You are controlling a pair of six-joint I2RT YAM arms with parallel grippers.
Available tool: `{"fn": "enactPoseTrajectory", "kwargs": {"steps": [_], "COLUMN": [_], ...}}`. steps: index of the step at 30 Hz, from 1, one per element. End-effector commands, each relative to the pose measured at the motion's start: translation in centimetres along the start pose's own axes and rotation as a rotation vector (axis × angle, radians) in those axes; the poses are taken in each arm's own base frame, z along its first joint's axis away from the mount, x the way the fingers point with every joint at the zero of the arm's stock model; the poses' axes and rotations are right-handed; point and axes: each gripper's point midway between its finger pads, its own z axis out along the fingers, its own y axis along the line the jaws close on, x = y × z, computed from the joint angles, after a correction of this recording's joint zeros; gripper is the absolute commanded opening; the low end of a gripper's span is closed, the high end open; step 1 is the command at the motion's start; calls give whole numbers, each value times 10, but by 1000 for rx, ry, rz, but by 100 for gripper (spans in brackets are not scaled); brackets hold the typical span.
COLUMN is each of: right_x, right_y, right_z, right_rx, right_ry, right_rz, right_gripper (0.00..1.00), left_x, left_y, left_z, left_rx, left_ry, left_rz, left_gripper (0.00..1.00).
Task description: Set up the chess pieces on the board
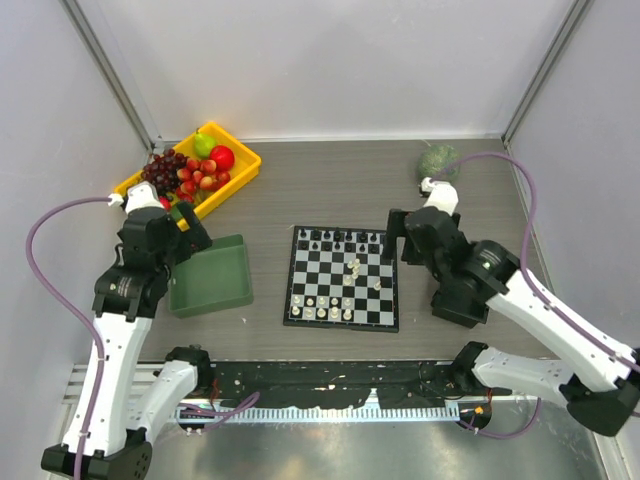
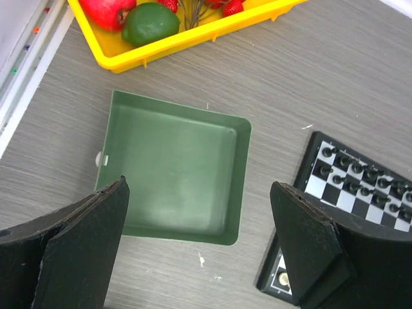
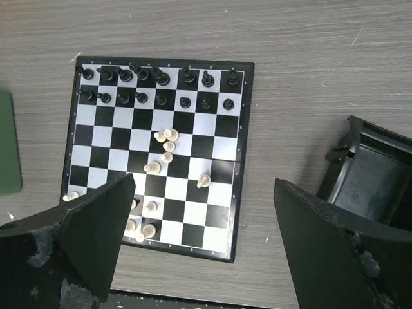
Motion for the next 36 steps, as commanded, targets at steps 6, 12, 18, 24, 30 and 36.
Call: {"fn": "enactPoseTrajectory", "kwargs": {"steps": [6, 12, 18, 24, 30, 36], "right_x": [-15, 2, 25, 59, 88, 106], "right_y": [14, 14, 17, 11, 10, 21], "right_z": [6, 24, 44, 66, 81, 90], "right_rx": [5, 16, -4, 8, -18, -63], "right_ry": [30, 76, 116, 229, 318, 387], "right_rz": [-41, -110, -110, -112, -127, -124], "right_gripper": [95, 95, 93, 77, 63, 49], "left_x": [33, 72, 87, 84, 82, 77], "left_y": [21, 36, 39, 37, 40, 32], "left_z": [-2, 16, 24, 22, 10, 6], "left_rx": [-17, -42, -33, -14, 1, 70], "left_ry": [62, 141, 169, 149, 106, 13], "left_rz": [148, 216, 249, 253, 242, 190], "left_gripper": [99, 99, 99, 99, 99, 99]}}
